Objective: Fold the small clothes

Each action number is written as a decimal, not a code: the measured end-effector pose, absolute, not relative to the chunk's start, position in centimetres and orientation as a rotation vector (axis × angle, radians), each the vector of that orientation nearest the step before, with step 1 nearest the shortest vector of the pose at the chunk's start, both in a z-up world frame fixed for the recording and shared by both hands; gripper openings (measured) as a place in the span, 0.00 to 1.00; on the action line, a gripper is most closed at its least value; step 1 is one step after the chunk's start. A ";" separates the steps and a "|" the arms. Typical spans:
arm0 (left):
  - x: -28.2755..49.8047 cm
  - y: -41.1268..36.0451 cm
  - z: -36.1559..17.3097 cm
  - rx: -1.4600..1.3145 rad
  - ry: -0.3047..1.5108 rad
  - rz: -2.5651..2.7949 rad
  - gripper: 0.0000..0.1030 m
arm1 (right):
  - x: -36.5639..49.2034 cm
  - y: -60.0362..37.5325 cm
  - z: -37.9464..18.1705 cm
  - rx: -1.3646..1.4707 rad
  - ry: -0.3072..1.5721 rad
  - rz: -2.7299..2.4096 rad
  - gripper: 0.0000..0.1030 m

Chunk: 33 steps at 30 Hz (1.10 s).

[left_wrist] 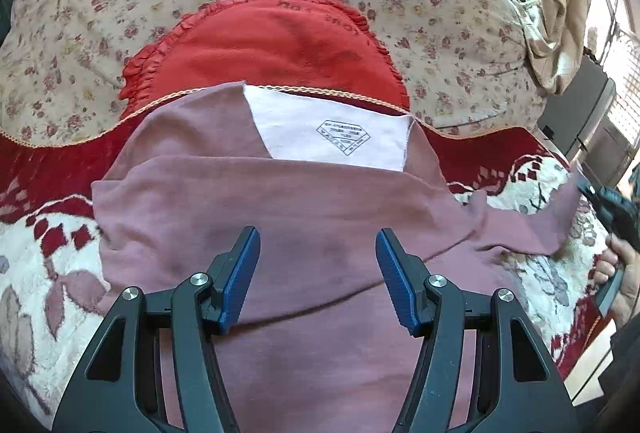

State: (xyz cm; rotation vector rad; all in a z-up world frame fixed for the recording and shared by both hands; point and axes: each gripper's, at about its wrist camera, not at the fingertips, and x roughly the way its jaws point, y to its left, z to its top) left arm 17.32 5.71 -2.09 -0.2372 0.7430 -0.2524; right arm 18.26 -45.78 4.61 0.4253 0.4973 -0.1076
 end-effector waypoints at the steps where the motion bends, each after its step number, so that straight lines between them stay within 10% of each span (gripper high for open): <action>1: 17.4 5.8 -2.2 -0.246 0.749 -0.253 0.58 | 19.3 -43.1 4.7 0.417 0.504 -0.044 0.03; 16: 19.3 12.0 -3.0 -0.508 0.811 -0.170 0.58 | 24.4 -12.6 -1.5 0.254 0.755 0.558 0.03; 33: 22.2 4.9 -6.2 -0.414 0.948 -0.474 0.58 | 22.3 -10.3 -4.4 0.044 0.939 0.684 0.16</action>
